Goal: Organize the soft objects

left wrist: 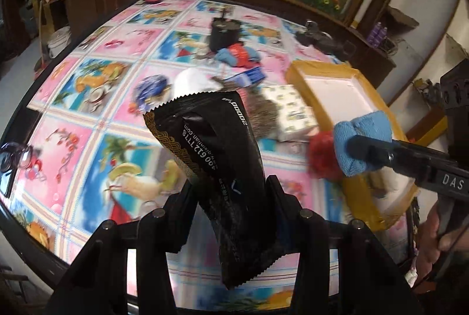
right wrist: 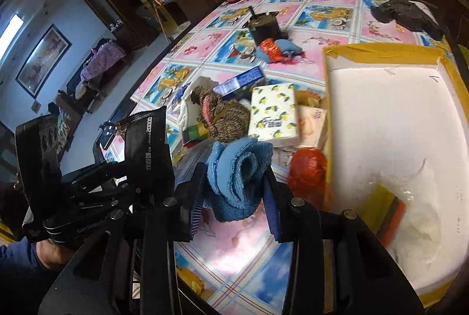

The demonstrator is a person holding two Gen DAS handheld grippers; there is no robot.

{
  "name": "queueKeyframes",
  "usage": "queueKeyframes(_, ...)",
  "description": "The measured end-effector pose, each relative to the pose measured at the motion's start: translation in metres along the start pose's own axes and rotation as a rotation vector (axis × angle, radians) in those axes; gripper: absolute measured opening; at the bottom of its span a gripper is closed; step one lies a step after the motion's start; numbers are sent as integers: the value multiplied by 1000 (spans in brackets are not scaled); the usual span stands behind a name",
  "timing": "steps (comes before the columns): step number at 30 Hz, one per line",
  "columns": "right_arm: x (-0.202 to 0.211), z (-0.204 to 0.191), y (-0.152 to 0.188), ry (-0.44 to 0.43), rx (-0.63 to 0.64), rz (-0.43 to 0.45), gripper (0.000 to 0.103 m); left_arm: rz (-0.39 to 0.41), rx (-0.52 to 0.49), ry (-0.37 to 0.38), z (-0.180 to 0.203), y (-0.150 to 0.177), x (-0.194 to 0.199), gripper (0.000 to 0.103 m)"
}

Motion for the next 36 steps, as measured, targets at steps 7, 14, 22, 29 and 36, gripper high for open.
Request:
queueKeyframes(7, 58, 71, 13, 97, -90, 51, 36, -33, -48, 78, 69, -1, -12, 47)
queueKeyframes(14, 93, 138, 38, 135, -137, 42, 36, -103, -59, 113, 138, 12, -35, 47)
queueKeyframes(22, 91, 179, 57, 116, -166, -13, 36, -161, -75, 95, 189, 30, -63, 47)
queueKeyframes(29, 79, 196, 61, 165, -201, -31, 36, -178, -220, 83, 215, 40, -87, 47)
queueKeyframes(36, 64, 205, 48, 254, -214, -56, 36, -150, -355, 93, 229, 43, -100, 47)
Point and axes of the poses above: each gripper's, at about its wrist camera, not at the fingertips, and x roughly against the way its jaws point, z to its right, y to its underside, the point moved 5 cm from there along -x, roughly the way its jaws point, and after that the axes turned 9 degrees about x, right-handed, at the moved point
